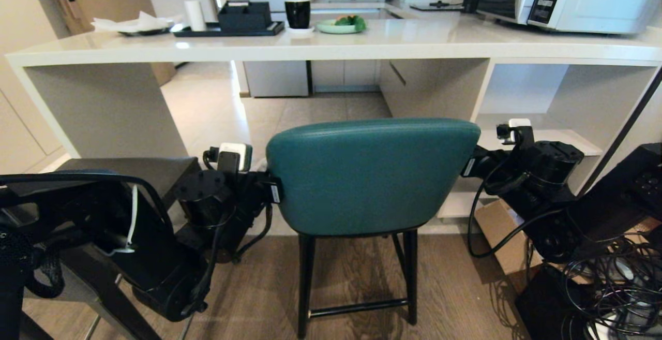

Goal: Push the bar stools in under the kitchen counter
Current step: Push the blue chair back under the dining table

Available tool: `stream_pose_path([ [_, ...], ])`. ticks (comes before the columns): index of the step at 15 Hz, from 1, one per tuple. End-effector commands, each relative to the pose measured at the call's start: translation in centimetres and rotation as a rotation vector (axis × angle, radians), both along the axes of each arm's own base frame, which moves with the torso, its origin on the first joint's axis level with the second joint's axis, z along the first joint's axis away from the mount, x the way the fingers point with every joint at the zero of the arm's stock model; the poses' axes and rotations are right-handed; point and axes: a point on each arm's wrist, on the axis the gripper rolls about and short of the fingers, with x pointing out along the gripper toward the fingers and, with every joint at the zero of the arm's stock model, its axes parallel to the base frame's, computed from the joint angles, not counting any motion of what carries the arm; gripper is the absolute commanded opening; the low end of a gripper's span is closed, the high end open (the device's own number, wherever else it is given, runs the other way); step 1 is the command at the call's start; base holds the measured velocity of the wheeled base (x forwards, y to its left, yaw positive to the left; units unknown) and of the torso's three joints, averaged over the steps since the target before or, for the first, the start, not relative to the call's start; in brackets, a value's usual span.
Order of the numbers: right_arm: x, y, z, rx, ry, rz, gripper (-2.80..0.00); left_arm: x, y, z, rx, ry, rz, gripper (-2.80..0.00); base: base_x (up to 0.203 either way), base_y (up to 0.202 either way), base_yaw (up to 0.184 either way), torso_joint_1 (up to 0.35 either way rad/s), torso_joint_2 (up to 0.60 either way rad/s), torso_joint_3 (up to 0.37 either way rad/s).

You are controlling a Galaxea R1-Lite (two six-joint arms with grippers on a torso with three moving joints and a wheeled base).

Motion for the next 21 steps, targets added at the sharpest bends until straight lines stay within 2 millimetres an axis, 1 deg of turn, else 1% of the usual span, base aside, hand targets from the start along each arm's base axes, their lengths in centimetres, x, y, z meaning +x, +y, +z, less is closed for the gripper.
stream_pose_path([
  [1, -0.9, 2.8, 0.0, -0.001, 0.000, 0.075, -2.80, 1.2, 1.3, -0.1, -0.007, -0.015, 0.068, -2.80, 0.000, 0.000, 0.000, 0.000, 0.00, 0.000],
  [3, -0.9, 2.8, -0.1, -0.002, 0.002, 0.076, -2.80, 2.2, 2.0, 0.2, -0.006, -0.014, 0.097, -2.80, 0.000, 0.000, 0.000, 0.000, 0.00, 0.000],
  [6, -0.9, 2.9, -0.3, -0.012, 0.002, 0.078, -2.80, 3.7, 2.3, 0.7, 0.007, -0.035, 0.123, -2.80, 0.000, 0.000, 0.000, 0.000, 0.00, 0.000],
  [8, -0.7, 3.0, -0.4, -0.018, 0.001, 0.082, -2.80, 4.5, 2.4, 0.4, 0.023, -0.039, 0.135, -2.80, 0.000, 0.000, 0.000, 0.000, 0.00, 0.000],
  [9, -0.7, 3.0, -0.3, -0.021, -0.001, 0.082, -2.80, 4.2, 2.4, 0.3, 0.028, -0.031, 0.129, -2.80, 0.000, 0.000, 0.000, 0.000, 0.00, 0.000],
  [11, -0.4, 3.0, -0.5, -0.022, 0.000, 0.082, -2.80, 2.8, 2.1, 0.2, 0.037, -0.009, 0.101, -2.80, 0.000, 0.000, 0.000, 0.000, 0.00, 0.000],
  [12, 0.0, 3.2, -0.4, -0.019, -0.012, 0.081, -2.80, 2.1, 1.8, 0.2, 0.038, 0.002, 0.082, -2.80, 0.000, 0.000, 0.000, 0.000, 0.00, 0.000],
  [15, 1.1, 3.9, 1.0, -0.008, -0.061, 0.087, -2.80, 0.2, 0.1, -0.9, 0.057, 0.051, 0.013, -2.80, 0.000, 0.000, 0.000, 0.000, 0.00, 0.000],
  [17, 1.4, 4.4, 1.4, -0.025, -0.060, 0.094, -2.80, 0.1, -0.4, -1.2, 0.054, 0.058, 0.002, -2.80, 0.000, 0.000, 0.000, 0.000, 0.00, 0.000],
  [19, 1.4, 4.4, 0.4, -0.038, -0.034, 0.090, -2.80, 0.8, -0.3, -1.0, 0.046, 0.041, 0.016, -2.80, 0.000, 0.000, 0.000, 0.000, 0.00, 0.000],
  [21, 1.5, 3.9, -0.7, -0.043, -0.008, 0.079, -2.80, 2.1, 0.3, -0.6, 0.035, 0.016, 0.050, -2.80, 0.000, 0.000, 0.000, 0.000, 0.00, 0.000],
])
